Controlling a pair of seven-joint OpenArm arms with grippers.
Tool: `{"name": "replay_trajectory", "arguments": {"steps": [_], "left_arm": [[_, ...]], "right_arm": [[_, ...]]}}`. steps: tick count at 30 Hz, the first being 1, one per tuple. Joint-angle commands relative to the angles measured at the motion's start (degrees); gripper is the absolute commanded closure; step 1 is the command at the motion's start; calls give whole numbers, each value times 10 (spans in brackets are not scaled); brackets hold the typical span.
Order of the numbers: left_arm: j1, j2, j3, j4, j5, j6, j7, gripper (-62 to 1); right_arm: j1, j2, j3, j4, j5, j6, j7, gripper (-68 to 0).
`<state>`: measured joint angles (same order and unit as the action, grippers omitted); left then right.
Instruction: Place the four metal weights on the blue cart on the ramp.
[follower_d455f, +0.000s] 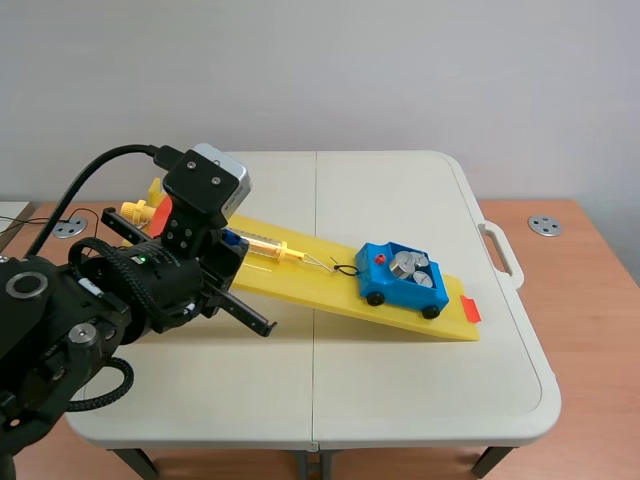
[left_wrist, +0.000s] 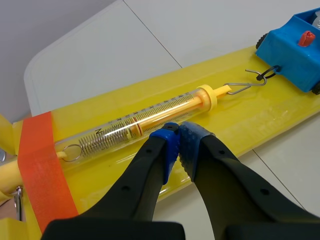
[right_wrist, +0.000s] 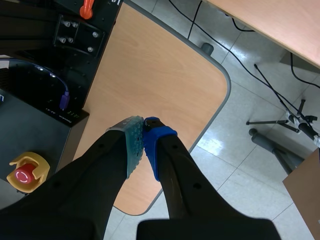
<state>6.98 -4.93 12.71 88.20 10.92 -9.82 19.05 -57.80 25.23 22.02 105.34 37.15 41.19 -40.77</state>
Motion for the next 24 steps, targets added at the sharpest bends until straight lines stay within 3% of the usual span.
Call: {"name": "replay_trajectory", "arguments": {"steps": [1,9,22,24], "left_arm": [[-13,5,-15,61,-21,31,-61,-29],[-6,1,-15,80,-31,28,-29,-29],[160,-50,-15,267,-81,11,55,-33],[192,-55,-15,290,-82,11,66,-70]], "right_arm": [[7,17,28,49,42,15,39,-6],[37,17,28,49,40,15,57,-6],[188,17,28,49,41,15,131,-10],[208,17,28,49,45,15,131,-57]]}}
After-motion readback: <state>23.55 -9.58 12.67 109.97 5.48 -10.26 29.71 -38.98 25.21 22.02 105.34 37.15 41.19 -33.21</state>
